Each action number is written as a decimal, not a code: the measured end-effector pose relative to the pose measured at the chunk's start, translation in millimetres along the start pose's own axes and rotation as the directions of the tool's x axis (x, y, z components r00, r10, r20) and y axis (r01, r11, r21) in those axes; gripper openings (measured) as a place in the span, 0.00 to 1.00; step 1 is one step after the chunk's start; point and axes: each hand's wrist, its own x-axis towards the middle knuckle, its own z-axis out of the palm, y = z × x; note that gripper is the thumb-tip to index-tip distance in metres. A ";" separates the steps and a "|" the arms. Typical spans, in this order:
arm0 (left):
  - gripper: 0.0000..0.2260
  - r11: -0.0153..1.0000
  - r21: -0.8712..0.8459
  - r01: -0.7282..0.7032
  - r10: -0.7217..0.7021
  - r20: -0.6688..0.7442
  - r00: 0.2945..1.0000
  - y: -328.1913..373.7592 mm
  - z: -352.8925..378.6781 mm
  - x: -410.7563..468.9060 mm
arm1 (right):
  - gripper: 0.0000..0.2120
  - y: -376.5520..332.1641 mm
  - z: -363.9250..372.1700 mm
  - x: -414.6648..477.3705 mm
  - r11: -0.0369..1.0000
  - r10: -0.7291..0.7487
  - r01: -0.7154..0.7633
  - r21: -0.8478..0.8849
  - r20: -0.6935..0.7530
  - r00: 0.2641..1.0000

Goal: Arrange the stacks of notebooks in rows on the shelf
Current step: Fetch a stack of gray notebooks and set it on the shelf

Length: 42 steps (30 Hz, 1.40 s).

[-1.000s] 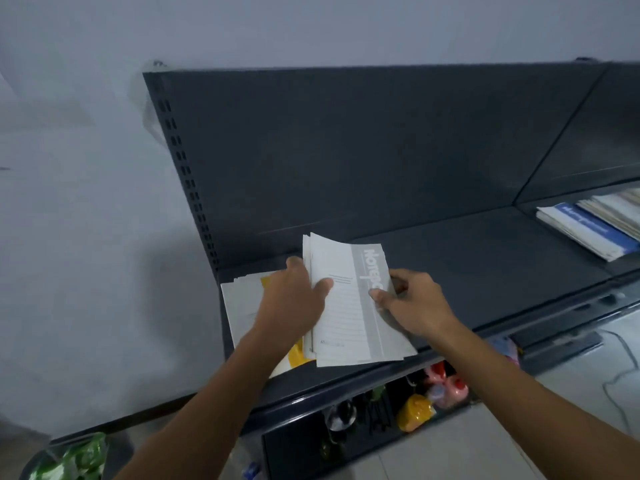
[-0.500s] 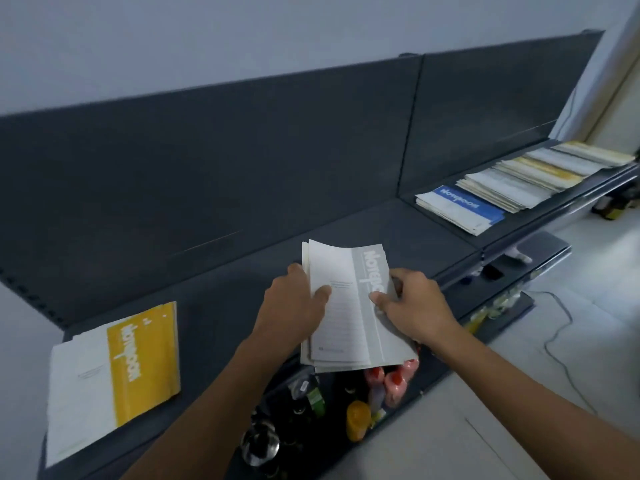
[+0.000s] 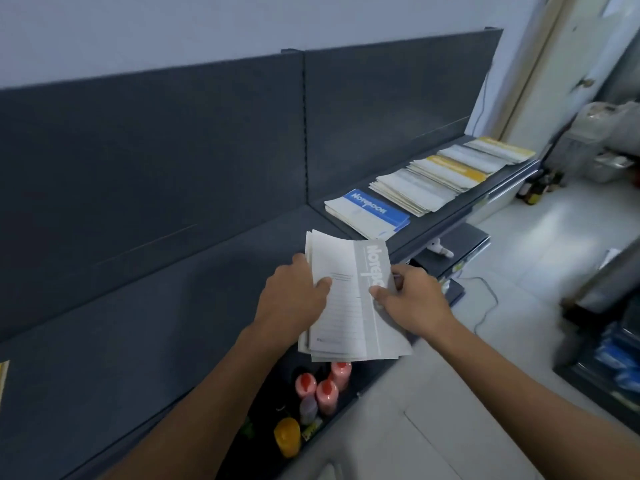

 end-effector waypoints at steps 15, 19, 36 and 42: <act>0.14 0.984 0.029 -0.175 0.171 0.109 0.979 133.0 94.2 159.9 | 0.09 73.3 -101.2 136.0 0.982 0.171 -0.182 -0.049 -0.171 0.970; 0.14 0.973 0.047 -0.227 0.219 0.145 0.965 170.5 121.9 189.6 | 0.08 101.8 -129.4 163.2 0.975 0.213 -0.221 -0.026 -0.184 0.960; 0.16 0.975 0.026 -0.221 0.218 0.096 0.971 389.6 261.0 282.5 | 0.08 268.2 -308.2 306.0 0.984 0.174 -0.166 0.067 -0.139 0.975; 0.18 0.981 0.006 -0.195 0.193 0.082 0.978 439.0 288.3 317.5 | 0.11 302.3 -349.9 360.4 0.988 0.139 -0.132 0.082 -0.083 0.987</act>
